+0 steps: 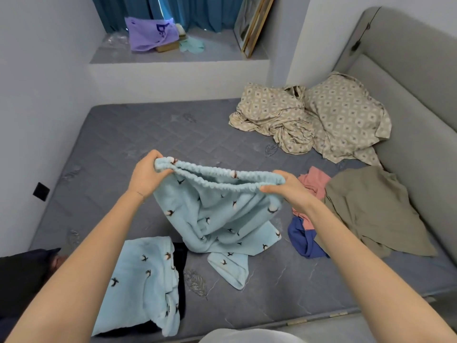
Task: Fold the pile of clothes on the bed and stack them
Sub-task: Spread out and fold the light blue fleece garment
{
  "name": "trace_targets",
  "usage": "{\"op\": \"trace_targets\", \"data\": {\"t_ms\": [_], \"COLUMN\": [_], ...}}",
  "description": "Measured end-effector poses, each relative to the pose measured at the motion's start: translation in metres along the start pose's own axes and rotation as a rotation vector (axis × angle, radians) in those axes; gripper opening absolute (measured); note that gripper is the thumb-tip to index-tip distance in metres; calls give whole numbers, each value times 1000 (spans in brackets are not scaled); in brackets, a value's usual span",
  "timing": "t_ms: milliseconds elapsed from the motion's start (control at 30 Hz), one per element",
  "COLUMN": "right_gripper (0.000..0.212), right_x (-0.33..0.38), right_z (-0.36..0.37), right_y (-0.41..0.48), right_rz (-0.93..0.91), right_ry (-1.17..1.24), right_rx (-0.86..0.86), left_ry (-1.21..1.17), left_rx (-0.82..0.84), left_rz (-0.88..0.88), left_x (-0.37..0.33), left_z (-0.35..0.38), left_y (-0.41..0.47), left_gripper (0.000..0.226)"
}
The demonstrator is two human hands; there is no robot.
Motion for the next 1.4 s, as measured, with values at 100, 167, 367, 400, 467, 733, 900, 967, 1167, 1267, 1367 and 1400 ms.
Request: {"op": "trace_targets", "data": {"t_ms": [100,167,367,400,467,733,900,967,1167,1267,1367,1400], "right_gripper": [34,32,17,16,14,32,37,32,15,21,43,55], "right_x": [3,4,13,12,9,3,2,5,7,2,-9,-14], "right_z": [3,8,20,20,19,18,16,18,-18,-46,-44,-38], "right_y": [4,8,22,24,28,46,52,51,51,48,39,35], "right_rz": [2,23,45,55,80,93,106,109,60,-7,59,96], "right_ry": [138,248,465,506,593,800,802,776,405,97,-170,-272], "right_rx": [-8,11,-23,-48,-94,-95,-64,-43,-216,-251,1,124], "left_ry": [129,87,-168,-171,-154,54,320,260,-270,-472,-601,-592], "left_rx": [-68,-65,51,90,169,393,600,538,276,240,283,294], "left_rz": [47,-4,5,0,34,267,148,57,-119,-157,-223,-254], "left_x": [10,16,10,9,4,-10,19,19,15,5,5,9], "left_z": [3,10,55,64,81,135,169,175,128,76,47,44], "left_y": [5,6,-11,-16,-22,-40,-59,-63,-39,-22,1,8], "left_gripper": [11,15,22,25,21,21,53,48,30,27,34,29]}}
Point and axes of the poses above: each hand's wrist, its own y-axis towards the middle knuckle, its own z-axis out of the palm, x = y × z, the point moved 6 cm from there along y, towards the middle knuckle, and after that the axes turned 2 degrees about y, right-handed, at the moved point
